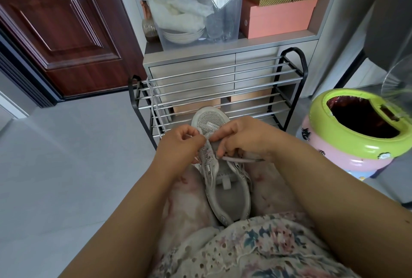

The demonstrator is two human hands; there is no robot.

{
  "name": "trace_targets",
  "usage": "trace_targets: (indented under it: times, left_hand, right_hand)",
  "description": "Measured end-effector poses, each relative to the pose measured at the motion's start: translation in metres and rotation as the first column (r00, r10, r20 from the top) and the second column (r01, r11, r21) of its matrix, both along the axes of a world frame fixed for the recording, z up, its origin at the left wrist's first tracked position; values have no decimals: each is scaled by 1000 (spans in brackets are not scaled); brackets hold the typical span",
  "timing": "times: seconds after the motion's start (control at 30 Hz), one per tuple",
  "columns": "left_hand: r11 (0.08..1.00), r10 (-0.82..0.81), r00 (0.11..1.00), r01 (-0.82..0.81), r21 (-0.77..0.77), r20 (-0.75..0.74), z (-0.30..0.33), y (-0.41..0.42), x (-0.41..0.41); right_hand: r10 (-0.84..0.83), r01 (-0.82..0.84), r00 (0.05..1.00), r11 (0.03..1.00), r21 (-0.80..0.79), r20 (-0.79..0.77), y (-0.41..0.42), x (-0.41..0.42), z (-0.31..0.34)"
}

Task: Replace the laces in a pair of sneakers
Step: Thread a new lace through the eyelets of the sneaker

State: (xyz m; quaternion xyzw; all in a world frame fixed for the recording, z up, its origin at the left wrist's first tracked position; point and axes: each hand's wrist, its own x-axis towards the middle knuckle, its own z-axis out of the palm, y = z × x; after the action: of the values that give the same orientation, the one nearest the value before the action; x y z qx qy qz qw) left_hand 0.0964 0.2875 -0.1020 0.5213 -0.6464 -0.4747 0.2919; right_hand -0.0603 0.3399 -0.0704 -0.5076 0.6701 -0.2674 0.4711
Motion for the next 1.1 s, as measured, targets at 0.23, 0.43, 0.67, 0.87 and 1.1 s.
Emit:
trace_targets:
  times: [0.23,0.43,0.67,0.87,1.1]
  left_hand:
    - [983,-88,927,141,-121,365,15,8,-3]
    - [974,-149,877,209,-83,458,26,9,-8]
    - [967,-136,847,226,-117,514,26,13,-8]
    - [943,17,892,136,-304,452,5,16,0]
    - [872,49,877,196,-449,478,1,18,1]
  right_hand:
    - [-18,2,981,996,-84,-192,-1,3,4]
    - [20,-60,954,991,-123,-299,0,6,7]
    - [110,-218,871,960,-175,-479,3,-2,4]
    - [125,-299,812,928,-222,-570,3,-1,-5]
    - [102,-288,822,923,-254,-560,2,0,-10]
